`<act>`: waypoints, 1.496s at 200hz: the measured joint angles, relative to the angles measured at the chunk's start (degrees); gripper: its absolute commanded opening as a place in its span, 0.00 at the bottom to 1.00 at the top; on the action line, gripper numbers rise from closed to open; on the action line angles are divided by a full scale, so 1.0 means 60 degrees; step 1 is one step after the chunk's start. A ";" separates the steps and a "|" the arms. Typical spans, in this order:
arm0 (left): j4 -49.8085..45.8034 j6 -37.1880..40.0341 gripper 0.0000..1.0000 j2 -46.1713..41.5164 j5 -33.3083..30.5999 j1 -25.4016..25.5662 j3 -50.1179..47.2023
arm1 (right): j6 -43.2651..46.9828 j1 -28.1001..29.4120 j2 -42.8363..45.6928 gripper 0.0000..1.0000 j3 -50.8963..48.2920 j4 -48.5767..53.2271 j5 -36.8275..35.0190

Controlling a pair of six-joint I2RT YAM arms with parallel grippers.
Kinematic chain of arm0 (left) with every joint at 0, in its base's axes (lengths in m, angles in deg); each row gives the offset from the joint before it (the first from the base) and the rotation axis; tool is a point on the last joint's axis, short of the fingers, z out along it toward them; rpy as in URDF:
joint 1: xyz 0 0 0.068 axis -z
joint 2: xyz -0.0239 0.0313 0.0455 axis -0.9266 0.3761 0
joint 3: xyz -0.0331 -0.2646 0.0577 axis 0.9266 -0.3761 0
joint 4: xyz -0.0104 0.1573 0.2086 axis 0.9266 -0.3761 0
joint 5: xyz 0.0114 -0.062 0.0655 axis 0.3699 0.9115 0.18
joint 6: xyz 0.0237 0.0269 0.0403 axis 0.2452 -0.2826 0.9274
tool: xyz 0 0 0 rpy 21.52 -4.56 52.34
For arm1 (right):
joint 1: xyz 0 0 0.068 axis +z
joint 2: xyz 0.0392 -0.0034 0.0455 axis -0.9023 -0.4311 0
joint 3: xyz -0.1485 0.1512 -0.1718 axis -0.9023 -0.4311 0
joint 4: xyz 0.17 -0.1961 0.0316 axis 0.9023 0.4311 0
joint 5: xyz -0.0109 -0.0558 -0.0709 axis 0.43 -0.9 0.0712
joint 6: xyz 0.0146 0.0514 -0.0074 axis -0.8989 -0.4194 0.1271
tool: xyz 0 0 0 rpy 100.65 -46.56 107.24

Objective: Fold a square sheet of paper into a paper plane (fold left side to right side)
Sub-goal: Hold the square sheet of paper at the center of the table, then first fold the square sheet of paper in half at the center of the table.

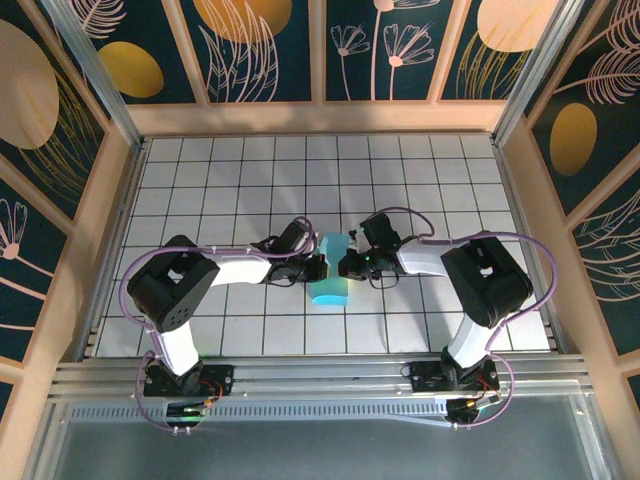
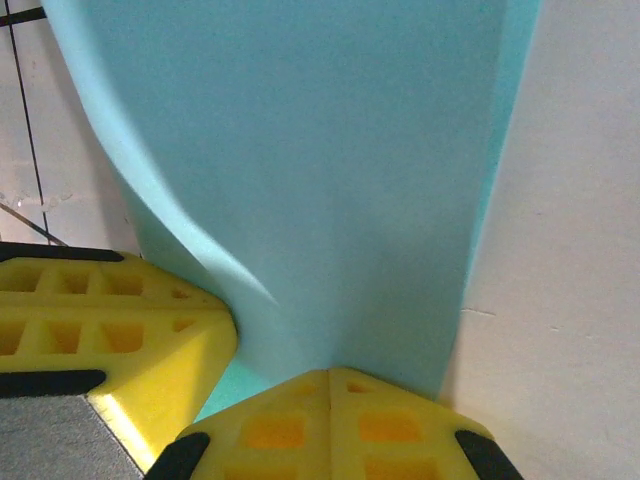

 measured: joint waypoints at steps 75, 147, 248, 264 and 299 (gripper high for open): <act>0.0036 0.0000 0.00 0.0036 0.0040 -0.0004 0.0015 | -0.0149 -0.0120 0.0299 0.00 -0.0004 -0.0197 0.0222; 0.0106 0.0000 0.00 0.0087 0.0066 0.0000 0.0055 | -0.0266 -0.0131 -0.0481 0.00 0.0783 -0.0721 0.0310; 0.0186 -0.0007 0.00 0.0084 0.0106 0.0000 0.0011 | -0.0142 -0.0142 -0.1366 0.00 0.1231 -0.0882 0.0408; 0.0364 -0.0080 0.00 0.0047 0.0131 -0.0004 -0.0113 | -0.0069 -0.0168 -0.1377 0.00 0.1231 -0.0867 0.0423; 0.0940 -0.0342 0.00 -0.0259 0.0299 -0.0004 -0.0739 | 0.0025 -0.0237 -0.1388 0.00 0.1228 -0.0852 0.0499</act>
